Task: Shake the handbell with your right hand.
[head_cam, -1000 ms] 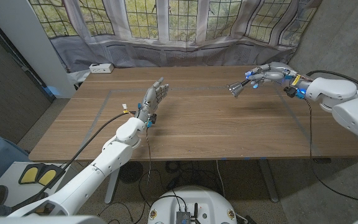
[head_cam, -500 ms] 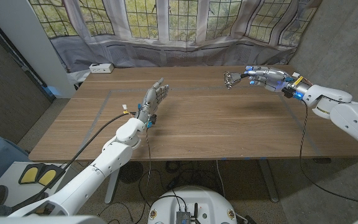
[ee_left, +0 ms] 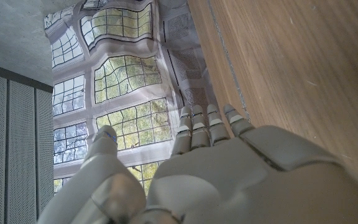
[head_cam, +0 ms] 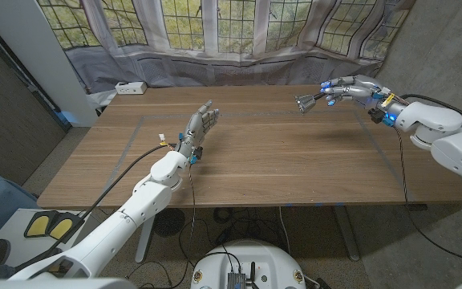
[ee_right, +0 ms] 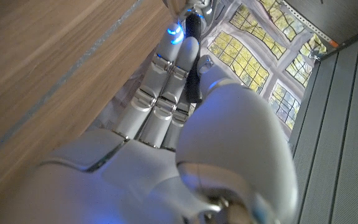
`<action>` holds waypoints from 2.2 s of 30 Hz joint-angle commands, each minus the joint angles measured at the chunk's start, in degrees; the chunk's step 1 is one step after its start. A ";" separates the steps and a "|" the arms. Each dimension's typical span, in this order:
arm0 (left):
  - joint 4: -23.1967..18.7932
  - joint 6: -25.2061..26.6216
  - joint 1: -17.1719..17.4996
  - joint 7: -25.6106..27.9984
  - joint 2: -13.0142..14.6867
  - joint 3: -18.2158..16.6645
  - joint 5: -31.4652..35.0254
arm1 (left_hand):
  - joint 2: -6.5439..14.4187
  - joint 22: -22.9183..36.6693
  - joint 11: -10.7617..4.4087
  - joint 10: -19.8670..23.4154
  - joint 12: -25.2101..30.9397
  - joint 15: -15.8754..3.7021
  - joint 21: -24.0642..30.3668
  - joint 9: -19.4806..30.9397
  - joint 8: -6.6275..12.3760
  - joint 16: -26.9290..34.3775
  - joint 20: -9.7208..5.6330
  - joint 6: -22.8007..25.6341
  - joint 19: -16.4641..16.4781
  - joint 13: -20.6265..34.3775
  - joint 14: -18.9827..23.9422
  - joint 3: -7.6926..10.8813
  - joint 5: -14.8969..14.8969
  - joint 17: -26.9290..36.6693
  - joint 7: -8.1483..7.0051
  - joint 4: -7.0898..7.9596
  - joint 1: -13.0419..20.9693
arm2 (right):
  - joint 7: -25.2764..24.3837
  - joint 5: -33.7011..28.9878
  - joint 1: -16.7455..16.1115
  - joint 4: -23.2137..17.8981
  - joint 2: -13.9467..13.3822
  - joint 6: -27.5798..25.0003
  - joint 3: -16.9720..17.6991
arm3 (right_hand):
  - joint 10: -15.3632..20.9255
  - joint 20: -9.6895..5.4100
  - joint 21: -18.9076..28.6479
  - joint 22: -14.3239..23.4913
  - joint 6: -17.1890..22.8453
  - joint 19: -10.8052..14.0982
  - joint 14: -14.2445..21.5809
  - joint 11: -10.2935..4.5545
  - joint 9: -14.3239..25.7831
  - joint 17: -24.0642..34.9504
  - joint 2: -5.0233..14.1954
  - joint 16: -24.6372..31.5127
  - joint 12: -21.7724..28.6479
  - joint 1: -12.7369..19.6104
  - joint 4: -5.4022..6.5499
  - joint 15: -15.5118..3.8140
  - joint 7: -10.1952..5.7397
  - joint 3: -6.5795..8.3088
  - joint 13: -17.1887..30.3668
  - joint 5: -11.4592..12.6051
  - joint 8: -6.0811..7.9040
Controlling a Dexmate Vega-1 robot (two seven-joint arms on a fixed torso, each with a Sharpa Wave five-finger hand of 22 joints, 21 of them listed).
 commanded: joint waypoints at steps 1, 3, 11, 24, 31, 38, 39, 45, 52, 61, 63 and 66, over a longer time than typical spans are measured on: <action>-0.04 0.32 -0.21 0.04 0.11 0.01 0.02 | 0.17 0.16 0.19 0.37 -0.21 0.05 -0.09 0.33 0.00 -0.10 0.10 0.43 -0.22 0.23 0.29 0.30 -0.07 0.10 -0.01 -0.10 0.66 | -11.97 -33.69 -1.37 -5.83 -9.61 3.55 -2.21 | 1.81 0.00 0.33 0.19 0.37 -0.63 -0.42 1.18 0.27 0.21 0.39 -0.26 0.21 0.88 0.33 0.19 0.25 0.06 0.25 0.36 -0.30; -0.14 0.32 -0.15 0.10 0.17 -0.01 0.07 | 0.18 0.16 0.28 0.43 -0.19 0.01 -0.09 0.33 0.01 -0.09 0.07 0.46 -0.23 0.23 0.30 0.31 -0.07 0.10 -0.04 -0.10 0.66 | -12.93 -38.27 -1.48 -7.05 -11.22 2.41 -2.44 | 1.79 0.00 0.36 0.19 0.35 -0.76 -0.48 1.17 0.27 0.23 0.43 -0.29 0.19 0.86 0.36 0.25 0.26 0.06 0.25 0.36 -0.31; -0.44 0.09 0.12 0.41 0.31 -0.23 0.17 | 0.20 0.16 0.32 0.36 -0.23 0.02 -0.10 0.33 0.00 -0.11 0.06 0.45 -0.27 0.23 0.29 0.32 -0.07 0.10 -0.06 -0.10 0.68 | -15.32 -57.12 -2.25 -12.86 -17.15 -6.35 -3.55 | 1.64 0.01 0.67 0.17 0.59 -1.16 -0.70 1.19 0.29 0.40 0.39 -0.38 0.08 0.86 0.36 0.14 -0.03 0.02 0.27 0.30 -0.25; -0.36 -0.20 0.37 0.10 0.30 -0.26 -0.06 | 0.21 0.16 0.23 0.42 -0.21 0.03 -0.09 0.33 0.00 -0.12 0.08 0.46 -0.27 0.24 0.31 0.32 -0.07 0.10 -0.07 -0.10 0.68 | -4.00 -83.00 3.74 -18.03 -21.25 -19.60 -12.38 | 1.85 -0.31 1.30 0.13 0.70 -1.64 -0.84 0.80 0.30 0.66 0.43 -0.51 0.00 0.37 0.70 -0.51 -0.85 -0.17 0.19 0.08 -0.23; -0.71 -0.41 0.85 0.35 0.43 -0.54 -0.19 | 0.22 0.16 0.29 0.48 -0.19 0.04 -0.08 0.33 0.03 -0.12 0.05 0.55 -0.25 0.23 0.31 0.32 -0.07 0.10 -0.06 -0.10 0.68 | 8.12 -99.47 9.52 -18.02 -20.68 -20.70 -17.68 | 1.52 -0.54 1.45 0.08 0.85 -2.71 -1.93 0.69 0.31 0.73 0.19 -1.17 -0.22 0.07 0.74 -0.66 -1.32 -0.18 0.22 -0.04 -0.15; -0.47 -0.81 1.22 0.33 0.23 -0.59 -0.41 | 0.21 0.16 0.27 0.46 -0.20 -0.04 -0.08 0.33 0.05 -0.14 0.06 0.62 -0.24 0.24 0.30 0.32 -0.07 0.10 -0.06 -0.10 0.68 | 17.68 -107.20 14.27 -16.15 -17.60 -16.20 -20.01 | 1.45 -0.63 1.75 0.03 0.90 -3.15 -2.29 0.73 0.31 1.07 0.13 -1.30 -0.30 -0.19 0.80 -1.03 -1.97 -0.17 0.32 -0.13 -0.10; -0.46 -0.83 1.22 0.32 0.22 -0.59 -0.41 | 0.21 0.16 0.20 0.46 -0.21 -0.02 -0.08 0.33 0.04 -0.14 0.07 0.60 -0.27 0.23 0.30 0.32 -0.07 0.10 -0.06 -0.10 0.68 | 17.93 -107.43 14.15 -16.13 -17.41 -16.04 -19.80 | 1.40 -0.63 1.78 0.03 0.89 -3.25 -2.34 0.51 0.31 1.10 0.20 -1.33 -0.35 -0.27 0.86 -1.01 -2.02 -0.15 0.31 -0.13 -0.10; -0.64 -0.65 1.41 0.56 0.31 -0.62 -0.39 | 0.21 0.16 0.17 0.52 -0.18 -0.06 -0.07 0.33 0.01 -0.13 0.02 0.54 -0.25 0.24 0.33 0.32 -0.07 0.10 -0.08 -0.10 0.69 | 23.69 -110.86 16.17 -15.55 -15.74 -12.39 -20.56 | 1.20 -0.67 1.90 -0.01 0.77 -3.82 -2.77 0.71 0.31 1.27 0.16 -1.57 -0.47 -0.53 0.94 -1.10 -2.23 -0.13 0.39 -0.19 -0.10; -0.74 -0.40 1.39 0.50 0.42 -0.55 -0.40 | 0.22 0.16 0.15 0.47 -0.21 -0.06 -0.09 0.33 0.04 -0.13 0.06 0.62 -0.28 0.23 0.34 0.32 -0.07 0.10 -0.05 -0.10 0.69 | 23.54 -106.56 14.50 -14.96 -14.40 -12.87 -17.74 | 1.15 -0.66 2.14 -0.06 0.68 -4.44 -3.06 0.60 0.32 1.56 0.25 -1.72 -0.49 -0.73 0.98 -1.33 -2.34 -0.03 0.61 -0.22 -0.08; -1.05 -0.05 1.28 0.54 0.60 -0.49 -0.27 | 0.24 0.16 0.33 0.56 -0.18 -0.03 -0.08 0.33 0.01 -0.14 0.06 0.57 -0.28 0.24 0.35 0.33 -0.07 0.10 -0.05 -0.11 0.70 | 22.64 -85.84 12.91 -11.97 -10.72 -15.77 -10.82 | 1.49 -0.64 2.83 -0.10 0.74 -4.02 -2.40 0.38 0.32 1.47 0.34 -1.67 -0.56 -0.75 0.90 -1.13 -2.14 0.08 0.54 -0.22 0.03; -1.14 0.08 1.26 0.59 0.63 -0.50 -0.29 | 0.24 0.16 0.26 0.58 -0.18 -0.03 -0.08 0.33 0.02 -0.14 0.03 0.59 -0.28 0.24 0.34 0.33 -0.07 0.10 -0.05 -0.11 0.70 | 20.03 -83.41 11.69 -12.07 -10.92 -16.10 -9.84 | 1.50 -0.61 2.90 -0.11 0.65 -4.02 -2.36 0.46 0.32 1.47 0.41 -1.67 -0.58 -0.72 0.88 -1.03 -2.12 0.13 0.53 -0.21 0.00; -1.22 0.17 1.23 0.59 0.69 -0.49 -0.27 | 0.24 0.16 0.29 0.54 -0.20 0.02 -0.08 0.33 0.03 -0.15 0.07 0.62 -0.30 0.24 0.32 0.33 -0.07 0.10 -0.05 -0.11 0.70 | 16.70 -79.06 10.09 -12.23 -10.96 -16.18 -8.29 | 1.42 -0.55 2.98 -0.12 0.67 -4.05 -2.36 0.56 0.32 1.48 0.41 -1.68 -0.62 -0.66 0.82 -0.95 -2.05 0.16 0.56 -0.20 0.02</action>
